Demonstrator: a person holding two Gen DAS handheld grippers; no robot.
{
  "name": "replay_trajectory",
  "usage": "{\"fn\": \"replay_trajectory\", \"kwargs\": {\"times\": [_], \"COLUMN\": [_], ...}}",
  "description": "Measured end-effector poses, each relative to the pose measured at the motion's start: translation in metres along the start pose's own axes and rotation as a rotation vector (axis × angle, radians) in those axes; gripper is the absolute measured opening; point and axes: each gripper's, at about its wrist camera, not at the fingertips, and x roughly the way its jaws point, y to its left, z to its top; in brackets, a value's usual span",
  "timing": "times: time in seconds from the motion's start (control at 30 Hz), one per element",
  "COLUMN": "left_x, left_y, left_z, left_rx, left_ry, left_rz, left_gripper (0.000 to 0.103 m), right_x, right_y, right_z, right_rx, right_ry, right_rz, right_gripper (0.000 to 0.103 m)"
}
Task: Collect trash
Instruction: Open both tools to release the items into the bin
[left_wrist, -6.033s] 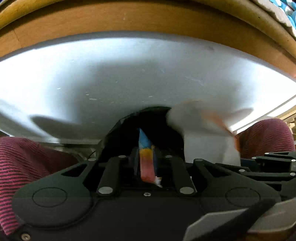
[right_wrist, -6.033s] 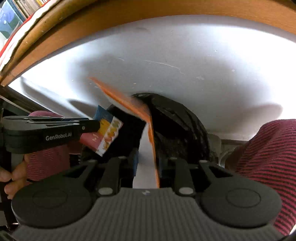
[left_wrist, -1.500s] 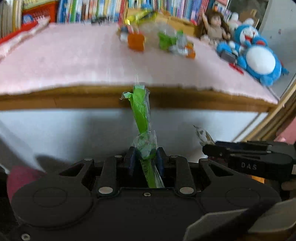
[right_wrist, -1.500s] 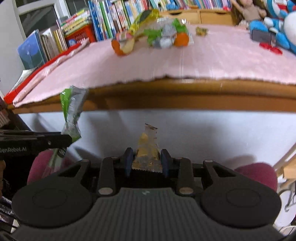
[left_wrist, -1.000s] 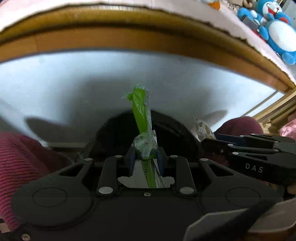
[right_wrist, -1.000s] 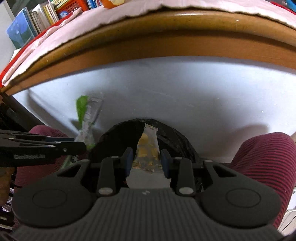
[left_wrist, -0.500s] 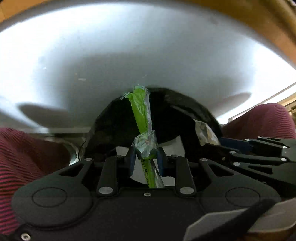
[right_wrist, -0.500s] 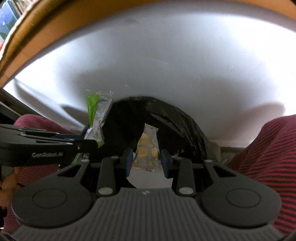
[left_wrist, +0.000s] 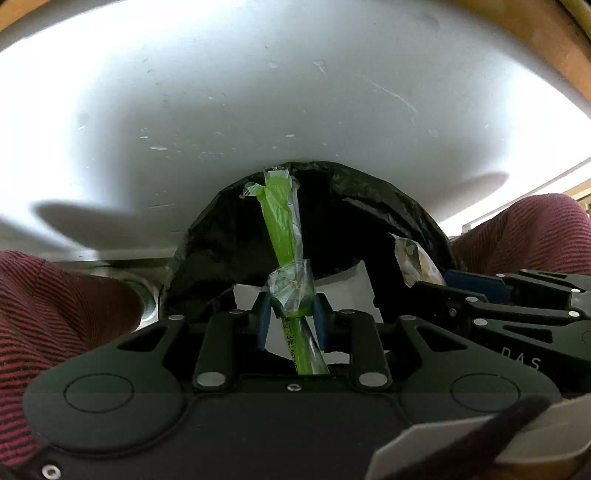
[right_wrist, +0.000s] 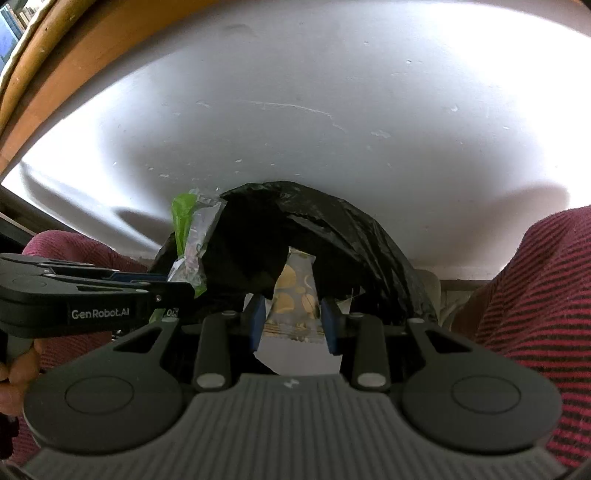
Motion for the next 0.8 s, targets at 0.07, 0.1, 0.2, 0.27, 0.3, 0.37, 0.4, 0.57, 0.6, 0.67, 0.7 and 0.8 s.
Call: {"fn": "replay_trajectory", "kwargs": {"times": [0.07, 0.1, 0.2, 0.27, 0.3, 0.37, 0.4, 0.57, 0.6, 0.67, 0.7, 0.8], "left_x": [0.003, 0.003, 0.004, 0.004, 0.003, 0.002, 0.001, -0.006, -0.01, -0.019, -0.024, -0.044], "left_y": [0.0, 0.0, -0.001, -0.001, -0.001, -0.001, -0.002, -0.002, -0.003, -0.003, -0.003, -0.004], "left_z": [0.0, 0.0, 0.0, -0.001, -0.001, -0.001, -0.001, 0.0, 0.0, 0.001, 0.001, 0.004], "left_rx": [0.001, 0.0, -0.001, -0.002, 0.0, 0.0, 0.001, 0.005, 0.006, 0.01, 0.013, 0.026], "left_ry": [0.004, 0.004, 0.007, 0.005, 0.003, 0.0, -0.001, -0.011, -0.021, -0.048, -0.061, -0.113], "left_rz": [0.0, 0.002, 0.006, 0.012, 0.017, 0.026, 0.028, 0.053, 0.056, 0.057, 0.059, 0.069], "left_gripper": [0.023, 0.024, 0.024, 0.025, 0.03, 0.041, 0.042, 0.048, 0.048, 0.05, 0.051, 0.052], "right_x": [-0.001, -0.001, -0.003, -0.003, -0.003, -0.003, -0.004, -0.007, -0.009, -0.014, -0.018, -0.035], "right_y": [0.001, 0.001, 0.002, 0.002, 0.003, 0.004, 0.004, 0.005, 0.006, 0.007, 0.008, 0.012], "right_z": [0.001, 0.001, 0.001, 0.001, 0.001, 0.0, 0.0, 0.0, 0.0, 0.002, 0.003, 0.007], "right_rx": [-0.001, 0.0, -0.003, -0.006, -0.009, -0.012, -0.015, -0.029, -0.033, -0.044, -0.05, -0.078], "right_ry": [0.0, 0.0, 0.0, -0.003, -0.005, -0.01, -0.011, -0.021, -0.026, -0.039, -0.051, -0.094], "right_rz": [-0.002, -0.002, -0.001, -0.003, -0.004, -0.002, -0.003, -0.011, -0.013, -0.019, -0.02, -0.021], "right_gripper": [0.039, 0.039, 0.041, 0.046, 0.057, 0.059, 0.06, 0.063, 0.064, 0.064, 0.064, 0.066]}}
